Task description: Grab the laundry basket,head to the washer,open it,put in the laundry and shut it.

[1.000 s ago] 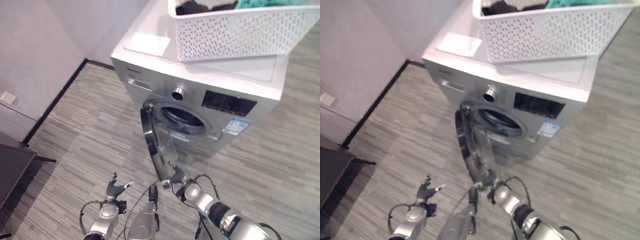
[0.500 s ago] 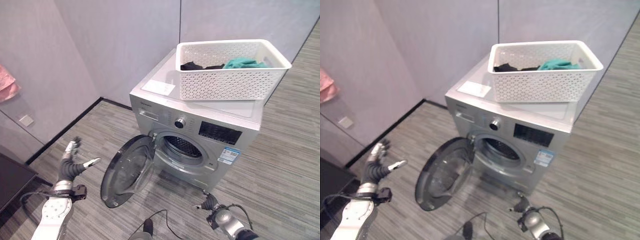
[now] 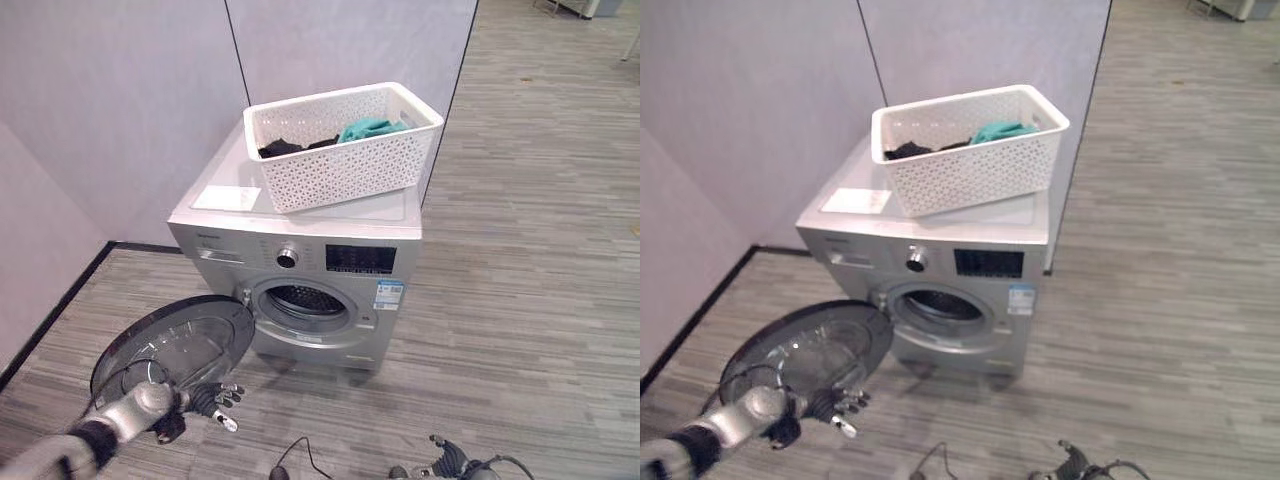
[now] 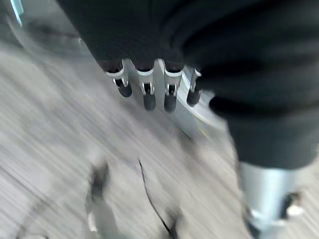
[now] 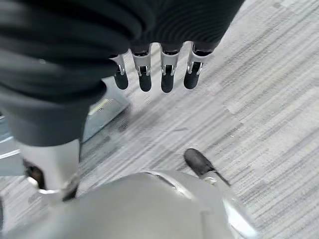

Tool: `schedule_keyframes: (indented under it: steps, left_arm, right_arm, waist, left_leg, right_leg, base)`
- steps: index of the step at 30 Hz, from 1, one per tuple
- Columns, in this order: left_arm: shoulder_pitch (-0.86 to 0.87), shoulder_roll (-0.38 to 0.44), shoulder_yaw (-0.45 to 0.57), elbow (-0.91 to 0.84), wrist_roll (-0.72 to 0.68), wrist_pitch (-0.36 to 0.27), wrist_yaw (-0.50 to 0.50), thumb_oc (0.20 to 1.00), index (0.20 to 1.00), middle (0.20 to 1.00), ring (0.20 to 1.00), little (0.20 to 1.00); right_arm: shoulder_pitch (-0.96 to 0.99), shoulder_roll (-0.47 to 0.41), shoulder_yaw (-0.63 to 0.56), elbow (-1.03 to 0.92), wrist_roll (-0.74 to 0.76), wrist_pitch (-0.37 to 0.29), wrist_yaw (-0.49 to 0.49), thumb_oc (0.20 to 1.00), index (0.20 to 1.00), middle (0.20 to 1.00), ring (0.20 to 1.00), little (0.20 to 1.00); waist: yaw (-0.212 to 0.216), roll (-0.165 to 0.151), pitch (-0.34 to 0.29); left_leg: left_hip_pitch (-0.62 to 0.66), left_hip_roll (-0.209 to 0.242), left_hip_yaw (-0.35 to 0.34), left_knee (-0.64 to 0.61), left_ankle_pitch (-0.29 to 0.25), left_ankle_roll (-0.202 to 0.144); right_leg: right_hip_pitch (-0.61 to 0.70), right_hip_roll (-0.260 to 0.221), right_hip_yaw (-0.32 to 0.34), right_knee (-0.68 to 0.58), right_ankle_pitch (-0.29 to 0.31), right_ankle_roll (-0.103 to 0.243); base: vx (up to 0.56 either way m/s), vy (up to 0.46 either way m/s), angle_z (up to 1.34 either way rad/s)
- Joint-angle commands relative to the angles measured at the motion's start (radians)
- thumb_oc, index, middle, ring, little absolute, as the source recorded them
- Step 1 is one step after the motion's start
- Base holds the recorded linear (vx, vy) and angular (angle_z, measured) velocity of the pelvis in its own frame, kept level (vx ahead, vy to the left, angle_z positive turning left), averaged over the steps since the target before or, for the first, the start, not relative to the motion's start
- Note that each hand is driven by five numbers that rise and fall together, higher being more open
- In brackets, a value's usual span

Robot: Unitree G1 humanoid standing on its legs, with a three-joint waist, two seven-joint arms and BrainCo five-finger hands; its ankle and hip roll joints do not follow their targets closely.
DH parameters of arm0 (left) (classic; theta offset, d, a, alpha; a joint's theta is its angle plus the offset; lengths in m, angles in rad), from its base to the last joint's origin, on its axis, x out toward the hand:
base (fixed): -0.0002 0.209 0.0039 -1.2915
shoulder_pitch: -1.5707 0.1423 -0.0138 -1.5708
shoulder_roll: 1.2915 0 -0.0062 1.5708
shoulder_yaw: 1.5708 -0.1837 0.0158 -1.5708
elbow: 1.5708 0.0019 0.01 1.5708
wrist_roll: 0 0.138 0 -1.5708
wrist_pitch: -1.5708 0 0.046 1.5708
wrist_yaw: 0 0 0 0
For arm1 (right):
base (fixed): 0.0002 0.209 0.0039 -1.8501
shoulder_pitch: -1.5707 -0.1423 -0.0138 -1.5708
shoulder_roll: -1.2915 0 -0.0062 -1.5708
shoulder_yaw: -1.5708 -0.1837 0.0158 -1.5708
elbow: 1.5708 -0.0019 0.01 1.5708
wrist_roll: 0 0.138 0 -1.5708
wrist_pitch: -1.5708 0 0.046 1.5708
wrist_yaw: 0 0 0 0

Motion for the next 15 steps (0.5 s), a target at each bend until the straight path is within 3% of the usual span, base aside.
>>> schedule_keyframes:
  steps: [1, 4, 5, 6, 7, 15]
  left_arm:
    - [-0.158, -0.019, 0.209, 0.174, 0.374, 0.018, 0.321, 1.000, 1.000, 1.000, 1.000, 1.000]
    - [-0.265, -0.027, 0.349, 0.246, 0.364, 0.053, 0.498, 1.000, 1.000, 1.000, 1.000, 1.000]
    - [-0.327, 0.001, 0.423, 0.250, 0.308, 0.054, 0.576, 1.000, 1.000, 1.000, 1.000, 1.000]
    - [-0.328, 0.001, 0.423, 0.251, 0.308, 0.054, 0.576, 1.000, 1.000, 1.000, 1.000, 1.000]
    - [-0.385, 0.032, 0.461, 0.237, 0.232, 0.046, 0.623, 1.000, 1.000, 1.000, 1.000, 1.000]
    - [-0.566, 0.133, 0.450, 0.208, 0.135, 0.019, 0.724, 1.000, 1.000, 1.000, 1.000, 1.000]
  right_arm:
    - [-0.070, 0.008, 0.002, -0.006, 0.003, -0.002, -0.026, 1.000, 1.000, 1.000, 1.000, 1.000]
    - [-0.080, 0.000, -0.013, -0.021, -0.002, -0.007, -0.075, 1.000, 1.000, 1.000, 1.000, 1.000]
    - [-0.081, -0.012, -0.024, -0.033, 0.010, -0.010, -0.103, 1.000, 1.000, 1.000, 1.000, 1.000]
    - [-0.082, -0.012, -0.024, -0.032, 0.010, -0.010, -0.103, 1.000, 1.000, 1.000, 1.000, 1.000]
    - [-0.092, -0.020, -0.035, -0.008, 0.028, -0.004, -0.121, 1.000, 1.000, 1.000, 1.000, 1.000]
    - [-0.134, -0.012, -0.060, 0.141, 0.085, 0.000, -0.161, 1.000, 1.000, 1.000, 1.000, 1.000]
  waist:
    - [0.028, -0.037, 0.081]
    - [0.025, -0.065, 0.123]
    - [0.026, -0.088, 0.158]
    - [0.026, -0.088, 0.159]
    - [0.028, -0.108, 0.189]
    - [0.037, -0.163, 0.267]
  left_leg:
    - [0.105, 0.005, 0.053, 0.038, -0.146, -0.010]
    - [0.069, -0.001, 0.058, 0.059, -0.146, -0.007]
    - [0.038, -0.003, 0.058, 0.077, -0.147, -0.005]
    - [0.035, -0.004, 0.058, 0.079, -0.148, -0.005]
    - [-0.002, -0.006, 0.060, 0.105, -0.151, -0.001]
    - [-0.149, -0.015, 0.040, 0.242, -0.182, 0.011]
  right_leg:
    - [-0.110, -0.061, 0.018, 0.058, -0.005, 0.050]
    - [-0.151, -0.068, 0.027, 0.072, 0.004, 0.050]
    - [-0.183, -0.072, 0.036, 0.080, 0.015, 0.051]
    - [-0.185, -0.072, 0.036, 0.082, 0.015, 0.052]
    - [-0.218, -0.077, 0.047, 0.086, 0.028, 0.053]
    - [-0.291, -0.102, 0.063, 0.091, 0.072, 0.057]
  base:
    - [-0.13, 0.071, -0.23]
    - [-0.15, 0.034, -0.08]
    - [-0.16, 0.017, 0.05]
    - [-0.21, 0.024, -0.05]
    - [-0.14, 0.014, -0.08]
    - [-0.09, 0.002, -0.07]
